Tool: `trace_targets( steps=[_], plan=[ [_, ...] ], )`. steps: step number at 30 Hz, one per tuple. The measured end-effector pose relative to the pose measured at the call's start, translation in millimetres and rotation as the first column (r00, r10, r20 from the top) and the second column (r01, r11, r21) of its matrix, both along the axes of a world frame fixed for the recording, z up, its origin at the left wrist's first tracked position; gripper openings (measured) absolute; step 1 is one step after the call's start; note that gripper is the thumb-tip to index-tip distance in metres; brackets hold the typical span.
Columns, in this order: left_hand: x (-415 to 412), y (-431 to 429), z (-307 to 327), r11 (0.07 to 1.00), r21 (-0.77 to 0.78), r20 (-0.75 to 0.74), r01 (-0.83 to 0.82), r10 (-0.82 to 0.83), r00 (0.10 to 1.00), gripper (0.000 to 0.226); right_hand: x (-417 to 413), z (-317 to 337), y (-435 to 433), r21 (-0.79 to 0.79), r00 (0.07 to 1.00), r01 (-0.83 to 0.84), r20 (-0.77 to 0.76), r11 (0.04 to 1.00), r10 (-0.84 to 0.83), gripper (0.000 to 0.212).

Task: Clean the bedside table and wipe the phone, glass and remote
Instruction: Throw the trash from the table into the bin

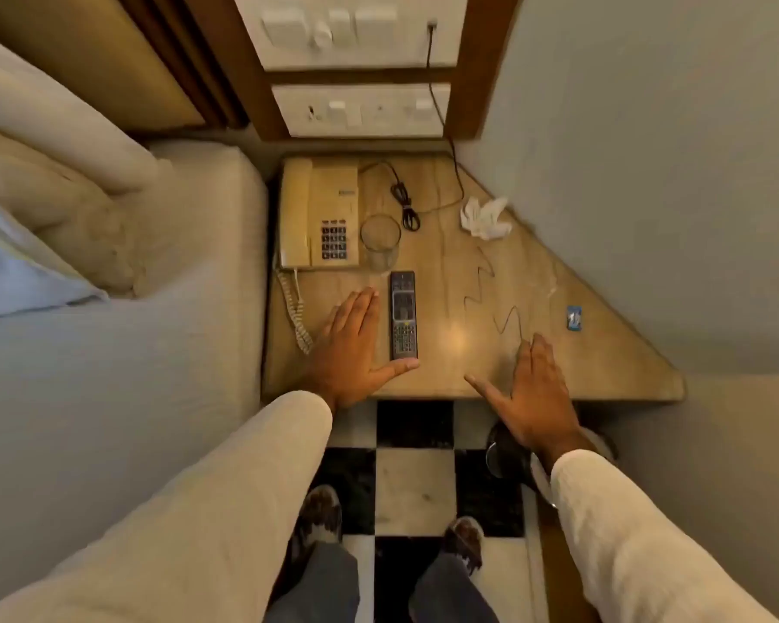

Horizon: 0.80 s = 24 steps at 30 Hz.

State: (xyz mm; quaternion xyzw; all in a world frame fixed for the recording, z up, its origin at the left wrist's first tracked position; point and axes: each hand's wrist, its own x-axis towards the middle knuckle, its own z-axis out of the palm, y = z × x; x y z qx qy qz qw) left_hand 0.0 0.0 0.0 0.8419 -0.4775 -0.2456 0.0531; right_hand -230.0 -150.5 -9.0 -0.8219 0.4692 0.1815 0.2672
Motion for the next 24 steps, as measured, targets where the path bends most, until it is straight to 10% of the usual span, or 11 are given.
trace_targets(
  steps=[13,24],
  plan=[
    [-25,5,-152,0.991,0.137,0.213,0.007,-0.037,0.976,0.158,-25,-136,34,-0.216,0.994,-0.094,0.034,0.972,0.104,0.125],
    [-22,9,-171,0.991,0.107,0.327,0.082,-0.113,0.938,0.151,-22,-119,-93,-0.314,0.811,0.546,0.429,0.777,-0.397,0.067]
  ],
)
